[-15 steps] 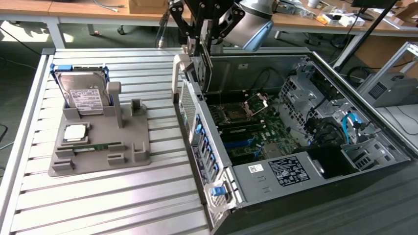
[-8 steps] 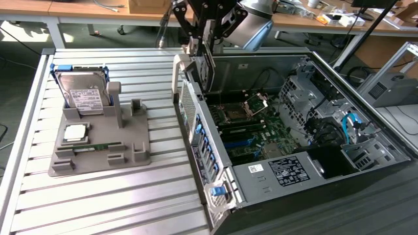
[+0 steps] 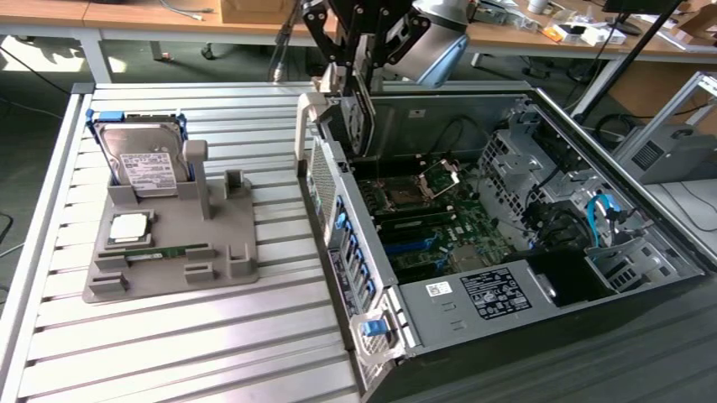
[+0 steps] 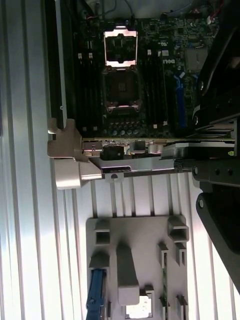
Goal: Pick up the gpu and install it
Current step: 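Pick up the gpu and move the gpu toward the slot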
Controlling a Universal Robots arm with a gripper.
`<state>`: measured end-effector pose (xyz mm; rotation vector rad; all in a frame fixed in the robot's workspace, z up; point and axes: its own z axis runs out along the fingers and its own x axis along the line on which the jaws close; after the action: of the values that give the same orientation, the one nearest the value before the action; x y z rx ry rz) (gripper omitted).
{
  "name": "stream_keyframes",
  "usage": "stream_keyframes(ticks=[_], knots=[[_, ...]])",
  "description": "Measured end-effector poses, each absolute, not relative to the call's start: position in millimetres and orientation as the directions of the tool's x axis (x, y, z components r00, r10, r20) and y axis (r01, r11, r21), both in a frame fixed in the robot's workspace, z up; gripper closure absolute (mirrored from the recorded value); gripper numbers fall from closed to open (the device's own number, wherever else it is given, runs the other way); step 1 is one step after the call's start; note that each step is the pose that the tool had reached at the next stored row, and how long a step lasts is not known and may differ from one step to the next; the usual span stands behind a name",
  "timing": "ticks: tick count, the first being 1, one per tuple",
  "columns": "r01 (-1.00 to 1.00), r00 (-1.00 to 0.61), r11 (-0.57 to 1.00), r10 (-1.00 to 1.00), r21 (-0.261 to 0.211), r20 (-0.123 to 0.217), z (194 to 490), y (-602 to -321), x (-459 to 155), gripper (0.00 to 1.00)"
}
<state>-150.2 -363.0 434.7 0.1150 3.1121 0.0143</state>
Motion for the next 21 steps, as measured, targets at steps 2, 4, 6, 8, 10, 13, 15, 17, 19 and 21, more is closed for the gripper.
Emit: stream_keyframes(ticks=[2,4,6,8,10,13,15,17,19,21], knots=[[0.074,-0.997,0.997,0.074,0.01,-0.027,435,-363,-149,0.73],[0.074,-0.997,0.997,0.074,0.01,-0.027,435,-363,-148,0.73],[0.074,-0.997,0.997,0.074,0.01,-0.027,435,-363,-146,0.73],[0.074,-0.997,0.997,0.074,0.01,-0.027,435,-363,-144,0.73],[0.074,-0.997,0.997,0.074,0.01,-0.027,435,-363,-143,0.73],[0.074,-0.997,0.997,0.074,0.01,-0.027,435,-363,-141,0.73],[0.074,-0.997,0.997,0.074,0.01,-0.027,435,-363,-139,0.73],[0.074,-0.997,0.997,0.074,0.01,-0.027,435,-363,-138,0.73],[0.074,-0.997,0.997,0.074,0.01,-0.027,435,-363,-137,0.73],[0.074,-0.997,0.997,0.074,0.01,-0.027,435,-363,-135,0.73]])
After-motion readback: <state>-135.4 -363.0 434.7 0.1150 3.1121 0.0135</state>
